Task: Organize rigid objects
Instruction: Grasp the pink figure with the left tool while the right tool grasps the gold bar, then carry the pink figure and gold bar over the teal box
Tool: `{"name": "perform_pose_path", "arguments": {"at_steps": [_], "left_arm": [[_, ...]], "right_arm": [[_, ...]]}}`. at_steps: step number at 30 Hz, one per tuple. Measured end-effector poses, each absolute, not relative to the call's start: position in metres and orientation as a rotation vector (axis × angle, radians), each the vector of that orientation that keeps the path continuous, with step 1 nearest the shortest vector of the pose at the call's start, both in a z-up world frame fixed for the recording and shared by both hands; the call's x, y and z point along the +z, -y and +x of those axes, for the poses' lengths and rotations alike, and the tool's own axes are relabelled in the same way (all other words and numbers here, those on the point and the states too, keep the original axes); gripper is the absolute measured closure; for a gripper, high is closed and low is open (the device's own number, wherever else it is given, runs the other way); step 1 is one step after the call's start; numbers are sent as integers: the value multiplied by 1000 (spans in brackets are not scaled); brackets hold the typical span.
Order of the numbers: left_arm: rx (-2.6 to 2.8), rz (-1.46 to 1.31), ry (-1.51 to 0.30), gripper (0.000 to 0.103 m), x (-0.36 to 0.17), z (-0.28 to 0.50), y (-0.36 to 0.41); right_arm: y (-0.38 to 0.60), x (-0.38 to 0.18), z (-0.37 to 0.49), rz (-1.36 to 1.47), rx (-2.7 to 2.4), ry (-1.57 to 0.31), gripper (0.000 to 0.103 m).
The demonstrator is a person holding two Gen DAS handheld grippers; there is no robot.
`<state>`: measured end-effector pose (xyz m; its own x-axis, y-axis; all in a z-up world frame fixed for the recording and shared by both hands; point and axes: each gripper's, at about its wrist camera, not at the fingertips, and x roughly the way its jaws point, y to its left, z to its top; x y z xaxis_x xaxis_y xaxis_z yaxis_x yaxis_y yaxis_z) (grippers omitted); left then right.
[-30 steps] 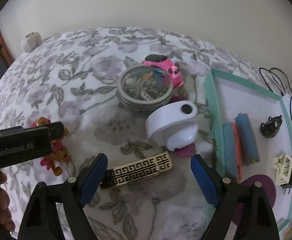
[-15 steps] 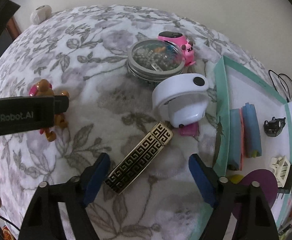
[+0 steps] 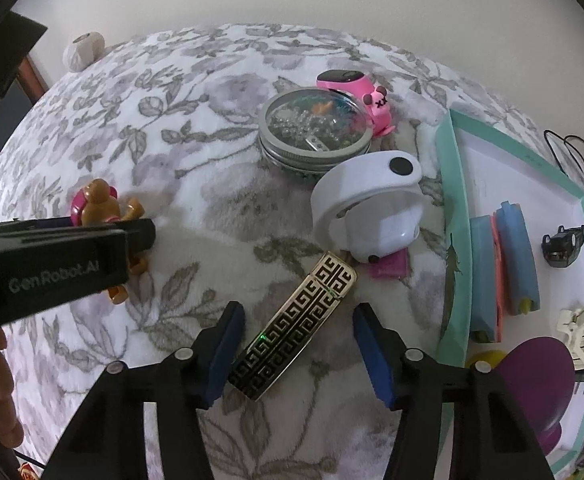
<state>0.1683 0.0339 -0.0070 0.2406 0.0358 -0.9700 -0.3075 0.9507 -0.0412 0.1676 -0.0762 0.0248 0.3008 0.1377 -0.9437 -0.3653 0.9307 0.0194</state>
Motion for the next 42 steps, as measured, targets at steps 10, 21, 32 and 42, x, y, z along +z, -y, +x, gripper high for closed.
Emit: {"name": "perform_pose_path", "arguments": {"at_steps": [10, 21, 32, 42], "left_arm": [[212, -285, -1285, 41, 3, 177, -31], [193, -305, -1263, 42, 16, 179, -57], [184, -315, -1171, 44, 44, 175, -63], [174, -333, -978, 44, 108, 165, -64]], "right_arm": [[81, 30, 169, -170, 369, -1220, 80], [82, 36, 167, -156, 407, -1215, 81], [90, 55, 169, -112, 422, -1177, 81], [105, 101, 169, -43, 437, -1075, 81]]}}
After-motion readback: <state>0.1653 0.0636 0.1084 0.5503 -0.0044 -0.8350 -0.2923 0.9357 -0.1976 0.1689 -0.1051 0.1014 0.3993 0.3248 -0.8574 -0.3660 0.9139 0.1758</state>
